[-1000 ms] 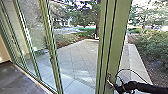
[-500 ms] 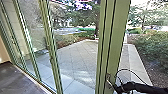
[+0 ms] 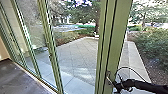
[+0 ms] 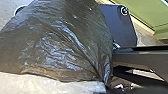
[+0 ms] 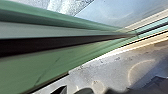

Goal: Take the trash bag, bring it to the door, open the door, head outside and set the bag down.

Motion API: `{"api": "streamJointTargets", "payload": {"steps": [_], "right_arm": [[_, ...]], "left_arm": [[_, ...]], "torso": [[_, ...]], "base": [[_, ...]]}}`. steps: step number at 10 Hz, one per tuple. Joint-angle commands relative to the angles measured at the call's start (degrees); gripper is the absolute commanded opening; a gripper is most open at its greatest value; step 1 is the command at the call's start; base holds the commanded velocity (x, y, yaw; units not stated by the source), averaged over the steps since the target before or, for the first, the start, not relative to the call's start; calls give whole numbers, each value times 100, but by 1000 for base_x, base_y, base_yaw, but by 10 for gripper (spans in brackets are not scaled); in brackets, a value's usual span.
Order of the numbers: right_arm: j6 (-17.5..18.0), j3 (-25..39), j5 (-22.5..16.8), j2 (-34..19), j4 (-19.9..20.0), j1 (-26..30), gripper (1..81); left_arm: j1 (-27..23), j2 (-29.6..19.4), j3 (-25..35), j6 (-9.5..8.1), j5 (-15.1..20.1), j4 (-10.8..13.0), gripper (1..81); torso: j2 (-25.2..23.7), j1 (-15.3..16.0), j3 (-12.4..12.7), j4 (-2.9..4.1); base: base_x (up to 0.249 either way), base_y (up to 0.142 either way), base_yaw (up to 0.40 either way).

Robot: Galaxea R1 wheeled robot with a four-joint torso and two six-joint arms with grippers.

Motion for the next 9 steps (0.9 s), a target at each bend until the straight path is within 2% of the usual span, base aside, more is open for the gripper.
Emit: {"api": "streamJointTargets", "payload": {"steps": [1, 2, 4, 9], "right_arm": [[87, 134, -946, 556, -275, 59, 811], [87, 143, -929, 521, -266, 121, 811], [96, 117, -920, 460, -274, 287, 811], [87, 20, -911, 442, -266, 376, 811]], "left_arm": [[-253, -25, 28, 17, 393, -44, 10], [-253, -25, 37, 17, 393, -44, 10], [-236, -33, 37, 17, 393, -44, 10], [-218, -34, 19, 17, 393, -44, 10]], "torso": [[0, 0, -354, 0], [-5, -3, -127, 0], [-7, -3, -223, -5], [-7, -3, -225, -5]], "base": [[0, 0, 0], [0, 0, 0], [0, 0, 0], [0, 0, 0]]}}
